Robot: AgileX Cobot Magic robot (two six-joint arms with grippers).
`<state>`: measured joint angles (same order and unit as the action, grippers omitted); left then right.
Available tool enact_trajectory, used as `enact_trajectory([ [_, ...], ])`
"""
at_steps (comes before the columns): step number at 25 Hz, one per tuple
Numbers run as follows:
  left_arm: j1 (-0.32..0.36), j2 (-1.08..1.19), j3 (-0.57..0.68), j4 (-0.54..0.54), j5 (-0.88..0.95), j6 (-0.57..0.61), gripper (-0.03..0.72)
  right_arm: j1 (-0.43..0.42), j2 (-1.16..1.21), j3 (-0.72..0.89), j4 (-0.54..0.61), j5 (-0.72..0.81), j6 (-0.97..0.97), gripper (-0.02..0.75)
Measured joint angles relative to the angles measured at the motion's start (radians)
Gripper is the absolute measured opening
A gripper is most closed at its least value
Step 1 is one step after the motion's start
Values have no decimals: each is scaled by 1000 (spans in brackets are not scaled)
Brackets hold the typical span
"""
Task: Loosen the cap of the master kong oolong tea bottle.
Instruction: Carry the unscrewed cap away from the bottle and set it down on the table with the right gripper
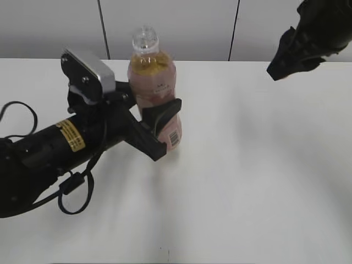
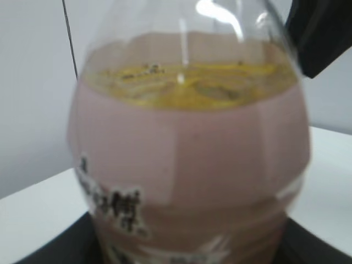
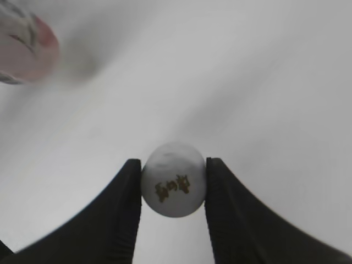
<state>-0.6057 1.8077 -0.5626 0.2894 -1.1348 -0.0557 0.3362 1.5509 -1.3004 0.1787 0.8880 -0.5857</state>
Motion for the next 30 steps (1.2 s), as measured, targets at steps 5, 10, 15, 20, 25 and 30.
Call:
enact_trajectory([
  [5,0,135,-2,-9,18,-5,389,-11,7,107,-67,-10,120,271],
  [10,0,165,-3,-10,21,-18,389,-47,102,179,-71,-17,158,271],
  [15,0,165,-4,-13,15,-20,389,-54,229,183,-49,-39,164,271],
  [20,0,165,-4,-31,15,-20,389,-54,323,183,-33,-93,165,269],
  [25,0,191,-4,-56,-1,-23,389,-54,378,183,-29,-137,180,269],
  [30,0,207,-5,-56,-27,-22,389,-54,416,183,-27,-153,203,312],
])
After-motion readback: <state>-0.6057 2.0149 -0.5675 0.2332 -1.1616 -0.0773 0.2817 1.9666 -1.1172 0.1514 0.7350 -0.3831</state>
